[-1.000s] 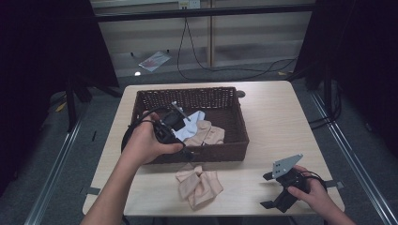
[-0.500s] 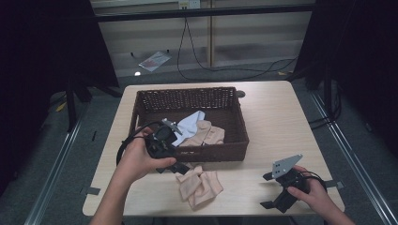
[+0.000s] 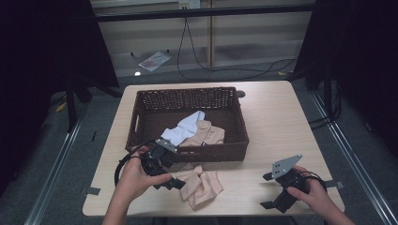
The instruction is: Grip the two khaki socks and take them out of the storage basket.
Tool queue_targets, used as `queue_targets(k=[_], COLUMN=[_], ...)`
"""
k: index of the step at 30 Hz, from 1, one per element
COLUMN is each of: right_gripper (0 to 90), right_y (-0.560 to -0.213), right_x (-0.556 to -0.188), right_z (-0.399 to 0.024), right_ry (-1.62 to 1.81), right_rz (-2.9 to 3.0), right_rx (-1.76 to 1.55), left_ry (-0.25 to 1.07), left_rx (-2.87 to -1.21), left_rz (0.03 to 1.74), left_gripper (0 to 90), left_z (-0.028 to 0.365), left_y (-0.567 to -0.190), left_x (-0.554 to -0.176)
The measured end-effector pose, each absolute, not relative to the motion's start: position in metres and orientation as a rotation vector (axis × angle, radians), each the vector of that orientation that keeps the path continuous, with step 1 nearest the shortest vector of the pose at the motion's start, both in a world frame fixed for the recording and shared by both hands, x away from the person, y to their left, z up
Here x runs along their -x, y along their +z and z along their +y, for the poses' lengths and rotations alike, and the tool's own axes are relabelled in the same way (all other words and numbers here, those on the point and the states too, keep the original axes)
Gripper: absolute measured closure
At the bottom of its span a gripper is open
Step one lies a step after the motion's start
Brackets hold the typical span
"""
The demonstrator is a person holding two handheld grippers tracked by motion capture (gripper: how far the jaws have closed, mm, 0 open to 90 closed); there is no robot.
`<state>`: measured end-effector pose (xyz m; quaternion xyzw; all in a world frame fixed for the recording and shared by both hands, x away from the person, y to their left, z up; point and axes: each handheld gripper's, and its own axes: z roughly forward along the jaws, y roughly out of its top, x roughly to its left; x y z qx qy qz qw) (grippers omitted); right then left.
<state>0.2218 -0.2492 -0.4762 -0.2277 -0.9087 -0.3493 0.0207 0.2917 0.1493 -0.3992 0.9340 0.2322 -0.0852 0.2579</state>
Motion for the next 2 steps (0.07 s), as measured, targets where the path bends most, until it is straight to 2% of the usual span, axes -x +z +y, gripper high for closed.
queue_targets(k=[2], right_gripper=[1.9], right_y=[-0.4760], right_x=[-0.2217], right_z=[-0.2491], right_ry=[-1.086], right_rz=[-2.817], right_rx=[0.707], left_ry=[-0.226], left_rx=[-2.532], left_rz=[0.628], left_gripper=[8.0], left_z=[0.1491], left_y=[-0.3998], left_x=[-0.2913])
